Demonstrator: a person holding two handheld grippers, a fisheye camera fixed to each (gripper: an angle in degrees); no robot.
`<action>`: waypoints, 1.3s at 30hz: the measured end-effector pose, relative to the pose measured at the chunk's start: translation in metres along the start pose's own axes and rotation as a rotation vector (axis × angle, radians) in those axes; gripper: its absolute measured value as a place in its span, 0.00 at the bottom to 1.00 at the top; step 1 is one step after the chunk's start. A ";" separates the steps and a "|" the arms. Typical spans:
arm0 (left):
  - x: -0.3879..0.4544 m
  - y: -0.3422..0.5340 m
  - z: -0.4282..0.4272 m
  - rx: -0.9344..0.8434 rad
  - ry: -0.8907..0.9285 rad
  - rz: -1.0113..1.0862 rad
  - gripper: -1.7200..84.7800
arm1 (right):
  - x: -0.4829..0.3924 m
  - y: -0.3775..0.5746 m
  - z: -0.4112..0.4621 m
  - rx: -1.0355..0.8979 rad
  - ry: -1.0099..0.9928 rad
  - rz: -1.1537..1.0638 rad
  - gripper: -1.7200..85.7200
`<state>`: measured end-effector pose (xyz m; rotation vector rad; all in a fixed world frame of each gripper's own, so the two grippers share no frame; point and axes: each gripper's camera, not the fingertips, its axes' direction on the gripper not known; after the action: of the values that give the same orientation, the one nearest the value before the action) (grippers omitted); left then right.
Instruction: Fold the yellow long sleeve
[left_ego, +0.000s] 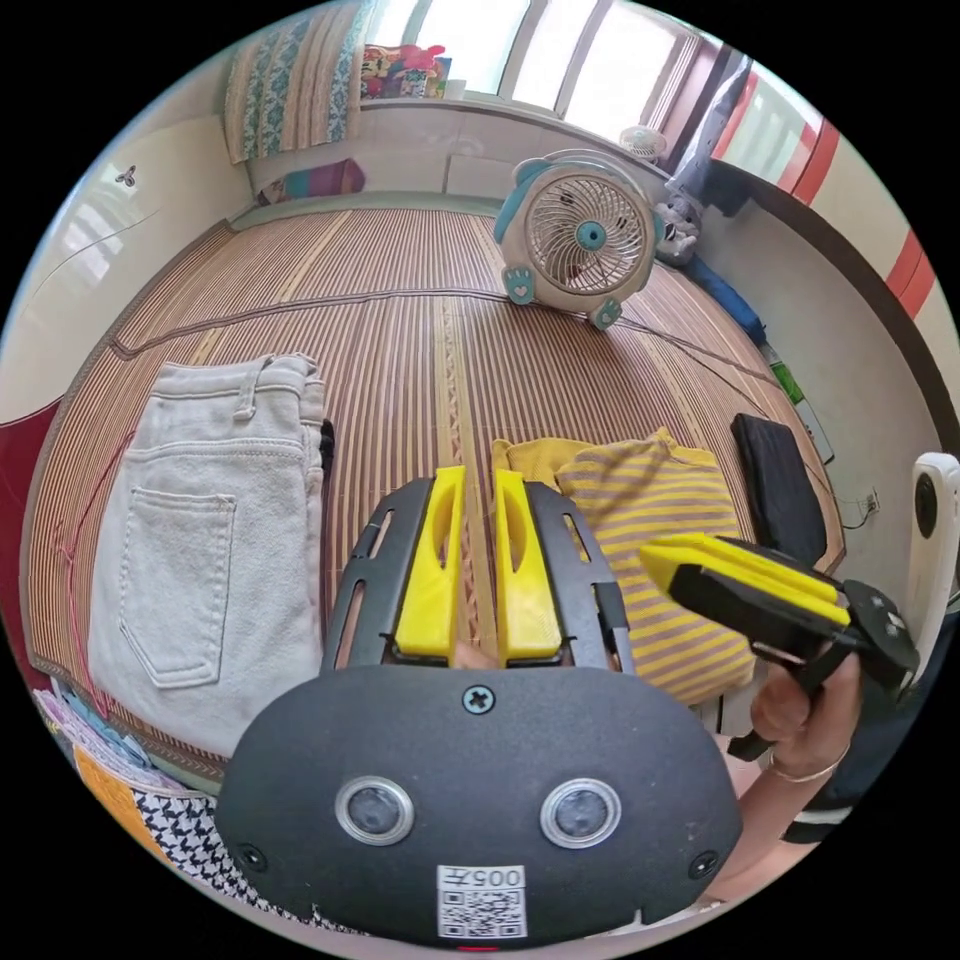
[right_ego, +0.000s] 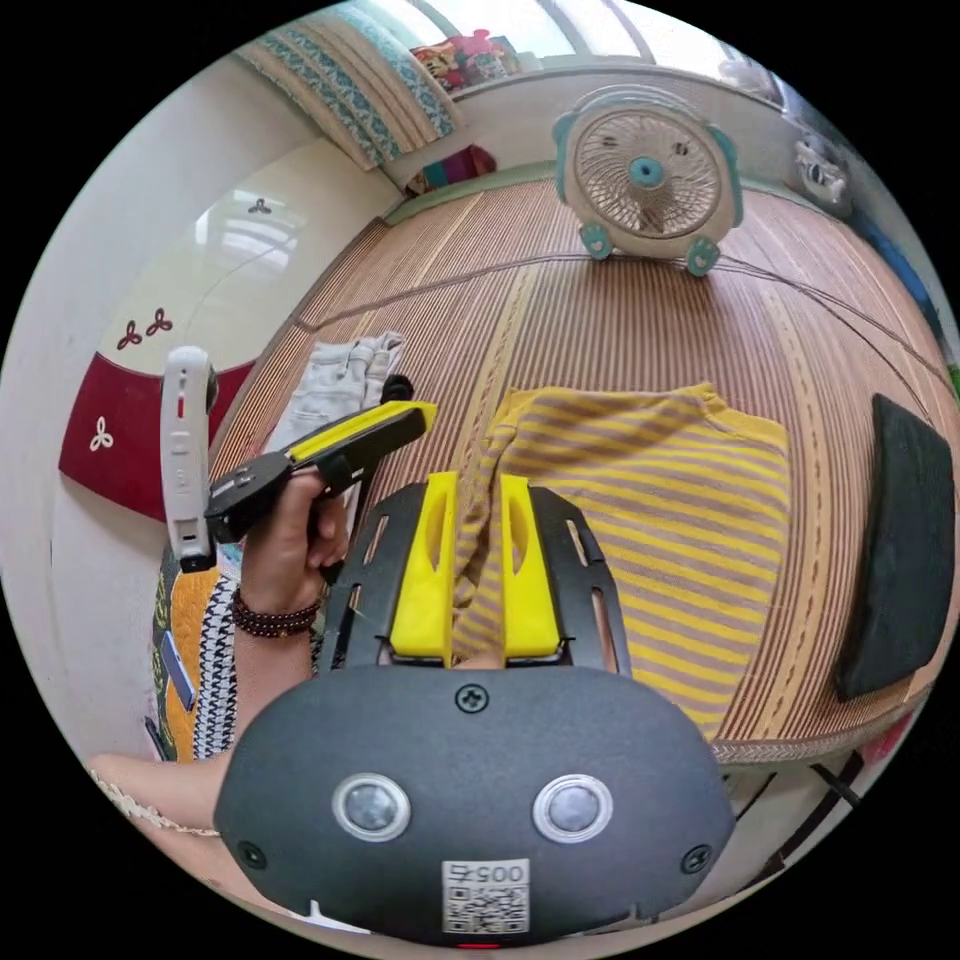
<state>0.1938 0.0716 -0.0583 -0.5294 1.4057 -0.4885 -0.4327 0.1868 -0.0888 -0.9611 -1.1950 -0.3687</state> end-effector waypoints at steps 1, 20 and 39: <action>0.002 -0.001 0.001 0.002 0.002 0.013 0.09 | 0.004 0.001 -0.006 0.010 0.011 0.005 0.09; 0.023 -0.032 0.060 -0.173 0.131 0.042 0.09 | -0.045 0.033 -0.020 -0.097 0.068 -0.456 0.08; 0.042 -0.040 0.064 -0.193 0.052 0.166 0.09 | -0.125 0.078 0.078 -0.448 0.115 -0.694 0.16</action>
<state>0.2616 0.0181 -0.0611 -0.5522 1.5414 -0.2355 -0.4719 0.2639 -0.2316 -0.8564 -1.3440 -1.2688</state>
